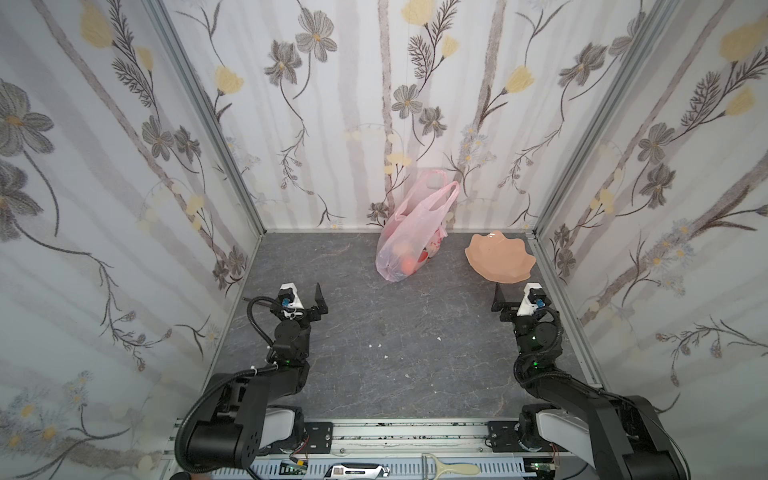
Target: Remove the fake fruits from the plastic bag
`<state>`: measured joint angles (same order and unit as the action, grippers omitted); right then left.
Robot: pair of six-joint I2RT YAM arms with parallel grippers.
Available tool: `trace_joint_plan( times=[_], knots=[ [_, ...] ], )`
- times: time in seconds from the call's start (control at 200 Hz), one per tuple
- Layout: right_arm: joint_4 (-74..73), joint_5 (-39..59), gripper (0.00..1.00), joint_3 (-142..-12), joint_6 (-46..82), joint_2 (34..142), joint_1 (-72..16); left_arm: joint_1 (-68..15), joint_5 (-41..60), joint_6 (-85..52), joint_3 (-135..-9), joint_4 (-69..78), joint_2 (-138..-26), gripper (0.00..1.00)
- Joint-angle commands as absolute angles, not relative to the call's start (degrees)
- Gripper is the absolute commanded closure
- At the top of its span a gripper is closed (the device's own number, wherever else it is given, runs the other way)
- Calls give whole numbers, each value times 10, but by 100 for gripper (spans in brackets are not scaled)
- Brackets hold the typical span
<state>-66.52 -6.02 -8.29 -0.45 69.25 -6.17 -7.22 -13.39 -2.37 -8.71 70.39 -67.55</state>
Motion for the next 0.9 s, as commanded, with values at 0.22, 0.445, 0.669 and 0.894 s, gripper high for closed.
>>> trace_joint_plan(
  times=[0.22, 0.445, 0.669, 0.894],
  knots=[
    [-377, -19, 0, -167, 134, 478, -78, -69, -92, -282, -262, 310, -569, 0],
    [-144, -49, 0, -243, 289, 392, -52, -59, -8, -425, -205, 320, -501, 0],
    [-129, 27, 0, -199, 321, 345, -20, -74, 93, -408, -257, 323, -584, 0],
    [-68, 88, 0, -217, 325, 347, -30, -271, -28, -360, -391, 272, -743, 0]
  ],
)
